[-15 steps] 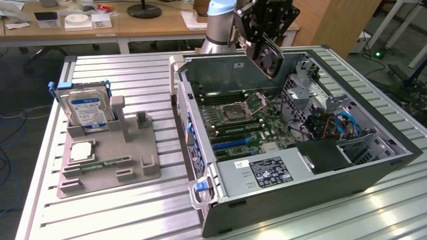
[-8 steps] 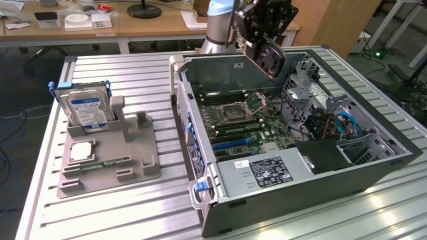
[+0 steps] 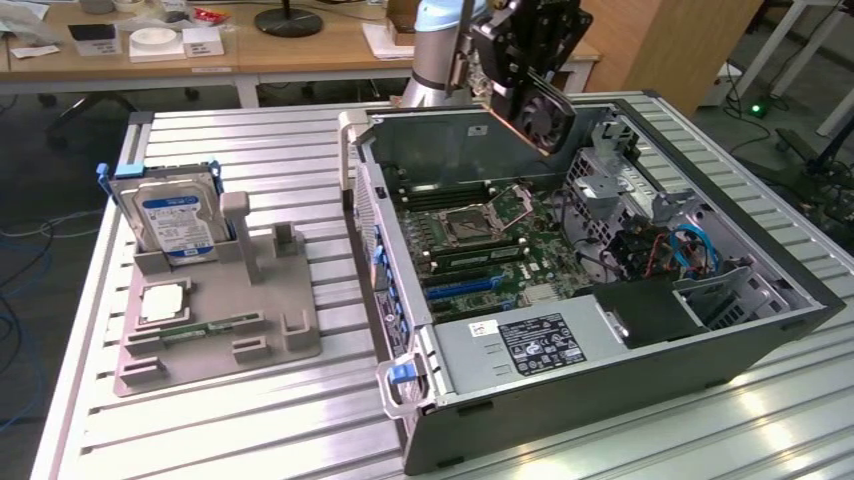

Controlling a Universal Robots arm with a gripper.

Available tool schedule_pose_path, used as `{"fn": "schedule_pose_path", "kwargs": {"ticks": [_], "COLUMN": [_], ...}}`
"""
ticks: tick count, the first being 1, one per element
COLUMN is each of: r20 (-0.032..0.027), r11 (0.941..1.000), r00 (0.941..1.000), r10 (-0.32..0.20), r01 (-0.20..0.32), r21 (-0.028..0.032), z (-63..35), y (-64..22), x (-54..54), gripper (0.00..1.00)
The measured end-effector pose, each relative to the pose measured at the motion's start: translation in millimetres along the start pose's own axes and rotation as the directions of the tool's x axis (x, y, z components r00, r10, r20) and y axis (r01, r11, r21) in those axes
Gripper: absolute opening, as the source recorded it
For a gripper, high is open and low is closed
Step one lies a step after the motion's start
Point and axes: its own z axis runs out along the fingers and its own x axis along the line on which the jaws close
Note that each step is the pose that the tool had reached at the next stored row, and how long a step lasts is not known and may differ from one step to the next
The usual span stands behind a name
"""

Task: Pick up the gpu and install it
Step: 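Insert the gpu into the slot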

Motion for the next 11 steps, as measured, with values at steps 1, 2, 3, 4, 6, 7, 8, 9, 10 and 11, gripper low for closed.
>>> {"fn": "schedule_pose_path", "kwargs": {"ticks": [1,2,3,4,6,7,8,9,10,11], "r20": [-0.0002,-0.0003,-0.0005,-0.0007,-0.0010,-0.0014,-0.0016,-0.0017,-0.0018,-0.0021], "r11": [1.0000,0.9998,0.9996,0.9994,0.9985,0.9980,0.9973,0.9966,0.9959,0.9950], "r00": [1.0000,0.9998,0.9996,0.9994,0.9985,0.9980,0.9973,0.9966,0.9959,0.9950], "r10": [-0.009,-0.018,-0.027,-0.036,-0.054,-0.064,-0.074,-0.082,-0.091,-0.100], "r01": [0.009,0.018,0.027,0.036,0.054,0.064,0.074,0.082,0.091,0.100], "r21": [0.0000,0.0000,0.0000,0.0001,0.0002,0.0002,0.0003,0.0003,0.0002,0.0003], "z": [0.0,0.0,0.1,0.1,0.1,0.0,0.0,0.0,0.1,0.0], "y": [0.0,-0.1,-0.2,-0.2,-0.3,-0.3,-0.4,-0.4,-0.5,-0.6], "x": [0.0,0.0,0.1,0.1,0.1,0.1,0.1,0.2,0.2,0.2], "gripper": [0.28,0.28,0.28,0.28,0.28,0.28,0.28,0.28,0.28,0.28]}}
